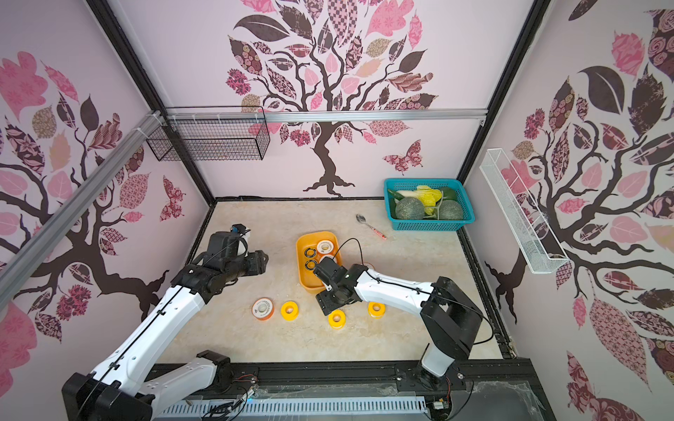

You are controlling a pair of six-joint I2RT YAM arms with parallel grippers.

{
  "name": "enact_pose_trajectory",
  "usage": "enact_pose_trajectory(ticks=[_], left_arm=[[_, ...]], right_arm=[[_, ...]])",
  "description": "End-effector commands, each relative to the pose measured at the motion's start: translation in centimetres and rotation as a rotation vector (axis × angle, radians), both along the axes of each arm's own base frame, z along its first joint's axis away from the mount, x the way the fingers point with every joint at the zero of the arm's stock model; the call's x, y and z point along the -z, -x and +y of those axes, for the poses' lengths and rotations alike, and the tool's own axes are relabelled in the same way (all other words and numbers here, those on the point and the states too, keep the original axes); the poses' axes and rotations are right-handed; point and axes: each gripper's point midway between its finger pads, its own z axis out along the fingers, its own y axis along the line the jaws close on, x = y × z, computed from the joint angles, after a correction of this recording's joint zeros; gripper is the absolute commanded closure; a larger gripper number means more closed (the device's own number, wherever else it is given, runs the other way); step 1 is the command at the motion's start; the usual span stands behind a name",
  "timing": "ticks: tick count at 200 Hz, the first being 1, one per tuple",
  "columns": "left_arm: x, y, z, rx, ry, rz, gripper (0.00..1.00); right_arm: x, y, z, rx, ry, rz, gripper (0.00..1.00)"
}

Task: Put the sealing tape into the storage box
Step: Pick up the sealing tape at the center of the board.

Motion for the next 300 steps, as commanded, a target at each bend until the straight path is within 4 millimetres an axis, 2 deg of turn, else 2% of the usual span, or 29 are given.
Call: enact_pose_trajectory(ticks=[1, 68, 154, 222, 272, 300], left_arm=[[-0.4, -0.2, 0.0, 0.003, 0.0, -0.012, 0.34], [-0.4, -0.2, 0.1, 0.001, -0.002, -0.014, 0.34], [-0.3, -0.2, 0.1, 0.001, -0.004, -0.013, 0.34], [-0.3, -0.2, 0.2, -0.001, -0.007, -0.012, 0.34], [-0.3, -0.2, 0.2, 0.0, -0.008, -0.011, 0.34], [-0.3, -0.2, 0.2, -0.001, -0.008, -0.011, 0.34]], right_arm=[[0.1, -0.4, 0.9, 0.004, 0.02, -0.026, 0.23], [2.1, -1.0, 1.5, 0.026, 0.104, -0.046, 0.23], [3.4, -1.3, 1.2, 0.057, 0.141, -0.042, 0.22], [4.4, -1.5, 0.9, 0.079, 0.166, -0.038, 0.25], [4.9, -1.5, 1.0, 0.076, 0.174, -0.035, 0.36], [4.3, -1.5, 1.0, 0.069, 0.165, -0.045, 0.42]])
